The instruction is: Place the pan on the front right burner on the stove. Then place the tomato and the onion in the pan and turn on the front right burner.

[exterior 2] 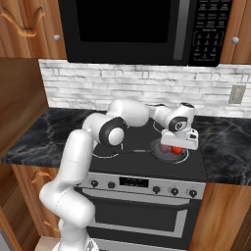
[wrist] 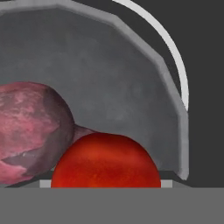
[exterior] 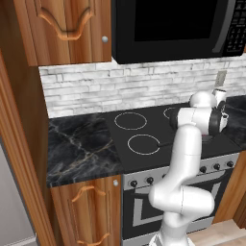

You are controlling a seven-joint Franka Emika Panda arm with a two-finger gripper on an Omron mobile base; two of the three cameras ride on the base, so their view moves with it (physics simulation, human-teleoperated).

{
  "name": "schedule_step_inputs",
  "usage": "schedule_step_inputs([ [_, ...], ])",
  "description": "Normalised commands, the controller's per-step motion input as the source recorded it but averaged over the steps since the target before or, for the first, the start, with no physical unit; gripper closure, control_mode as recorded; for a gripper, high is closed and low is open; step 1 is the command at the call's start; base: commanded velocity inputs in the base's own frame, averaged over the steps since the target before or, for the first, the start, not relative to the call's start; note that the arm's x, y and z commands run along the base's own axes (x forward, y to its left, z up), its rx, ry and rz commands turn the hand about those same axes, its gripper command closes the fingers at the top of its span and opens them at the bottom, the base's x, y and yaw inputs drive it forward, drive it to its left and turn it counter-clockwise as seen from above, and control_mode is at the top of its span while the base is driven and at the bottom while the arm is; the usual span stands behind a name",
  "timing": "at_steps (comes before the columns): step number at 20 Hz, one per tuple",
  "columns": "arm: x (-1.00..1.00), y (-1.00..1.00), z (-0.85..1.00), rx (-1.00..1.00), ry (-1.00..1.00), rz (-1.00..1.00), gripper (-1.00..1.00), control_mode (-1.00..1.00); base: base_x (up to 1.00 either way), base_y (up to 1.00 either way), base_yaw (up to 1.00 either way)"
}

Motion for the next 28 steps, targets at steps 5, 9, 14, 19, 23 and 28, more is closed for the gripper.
schedule_step_inputs([
  [5, 0.0, -0.01, -0.03, 0.0, 0.0, 0.0, -1.0, -1.0, 0.0, 0.0, 0.0],
  [9, 0.0, 0.0, 0.0, 0.0, 0.0, 0.0, -1.0, -1.0, 0.0, 0.0, 0.0],
  [14, -0.2, 0.0, 0.17, 0.0, -0.06, 0.0, -1.0, -1.0, 0.0, 0.0, 0.0],
  [19, -0.57, 0.0, 0.4, 0.0, -0.13, 0.0, -1.0, -1.0, 0.0, 0.0, 0.0],
  [23, -0.57, 0.0, 0.26, 0.0, -0.11, 0.0, -1.0, -1.0, 0.0, 0.0, 0.0],
  [28, -0.74, 0.0, 0.13, 0.0, -0.15, 0.02, -1.0, -1.0, 0.0, 0.0, 0.0],
])
